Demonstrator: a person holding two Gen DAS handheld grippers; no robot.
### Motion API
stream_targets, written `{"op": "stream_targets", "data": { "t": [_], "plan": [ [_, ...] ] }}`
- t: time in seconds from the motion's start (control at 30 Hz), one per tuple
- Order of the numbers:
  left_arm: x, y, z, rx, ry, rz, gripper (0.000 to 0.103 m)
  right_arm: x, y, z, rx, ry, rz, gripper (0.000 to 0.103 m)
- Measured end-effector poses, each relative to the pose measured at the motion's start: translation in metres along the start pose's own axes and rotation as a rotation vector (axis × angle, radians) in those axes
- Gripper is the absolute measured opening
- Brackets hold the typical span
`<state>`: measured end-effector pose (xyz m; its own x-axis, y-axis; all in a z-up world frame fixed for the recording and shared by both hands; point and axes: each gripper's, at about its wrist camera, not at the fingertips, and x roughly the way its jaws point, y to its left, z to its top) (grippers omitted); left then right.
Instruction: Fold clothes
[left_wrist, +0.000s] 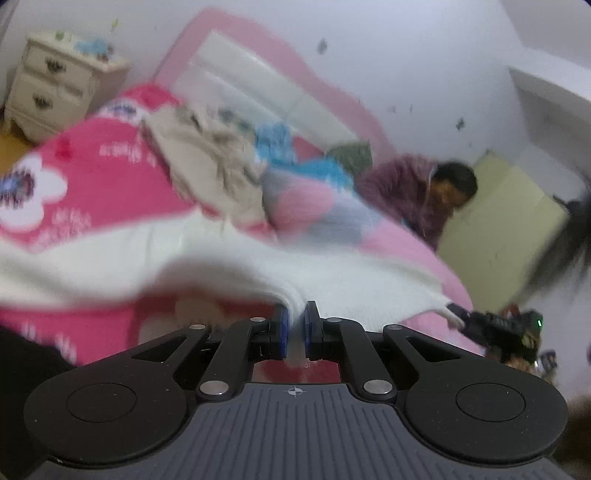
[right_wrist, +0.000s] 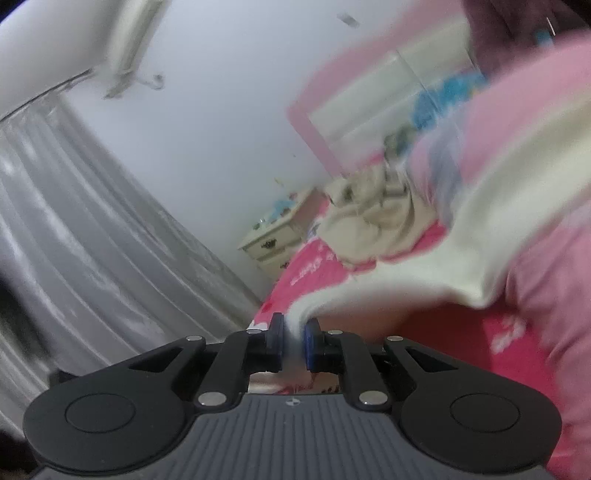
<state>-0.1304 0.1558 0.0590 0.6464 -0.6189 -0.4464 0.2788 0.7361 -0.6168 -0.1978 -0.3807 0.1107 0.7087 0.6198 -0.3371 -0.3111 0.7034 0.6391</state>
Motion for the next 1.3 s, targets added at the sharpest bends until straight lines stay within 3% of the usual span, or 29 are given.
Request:
{"op": "stream_targets", "data": {
  "t": [0.07, 0.2, 0.27, 0.33, 0.4, 0.53, 0.77, 1.03, 1.17, 1.23, 1.3],
  "plan": [
    [0.009, 0.015, -0.035, -0.041, 0.124, 0.065, 0.006, 0.002, -0.008, -0.028, 0.045, 0.090, -0.055, 0.012],
    [0.045, 0.068, -0.105, -0.194, 0.404, 0.199, 0.006, 0.023, -0.068, -0.114, 0.309, 0.328, -0.206, 0.011],
    [0.054, 0.085, -0.121, -0.253, 0.464, 0.219, 0.006, 0.031, -0.086, -0.142, 0.379, 0.390, -0.258, 0.011],
    [0.053, 0.079, -0.122, -0.207, 0.475, 0.203, 0.006, 0.032, -0.088, -0.149, 0.397, 0.398, -0.270, 0.011],
    [0.050, 0.067, -0.120, -0.132, 0.477, 0.183, 0.006, 0.027, -0.072, -0.141, 0.332, 0.382, -0.267, 0.011],
    [0.052, 0.070, -0.125, -0.111, 0.514, 0.198, 0.006, 0.012, -0.056, -0.136, 0.247, 0.419, -0.306, 0.011],
    [0.077, 0.067, -0.143, -0.003, 0.580, 0.226, 0.006, 0.014, -0.069, -0.164, 0.224, 0.501, -0.374, 0.011],
    [0.091, 0.086, -0.167, 0.050, 0.667, 0.267, 0.010, 0.035, -0.085, -0.206, 0.136, 0.610, -0.496, 0.011],
    [0.078, 0.087, -0.156, 0.030, 0.691, 0.276, 0.019, 0.027, -0.084, -0.208, 0.110, 0.646, -0.529, 0.031],
    [0.069, 0.089, -0.148, 0.013, 0.669, 0.290, 0.025, 0.016, -0.083, -0.203, 0.089, 0.671, -0.557, 0.033],
    [0.066, 0.090, -0.141, -0.005, 0.625, 0.303, 0.028, 0.008, -0.083, -0.190, 0.096, 0.629, -0.559, 0.033]
  ]
}}
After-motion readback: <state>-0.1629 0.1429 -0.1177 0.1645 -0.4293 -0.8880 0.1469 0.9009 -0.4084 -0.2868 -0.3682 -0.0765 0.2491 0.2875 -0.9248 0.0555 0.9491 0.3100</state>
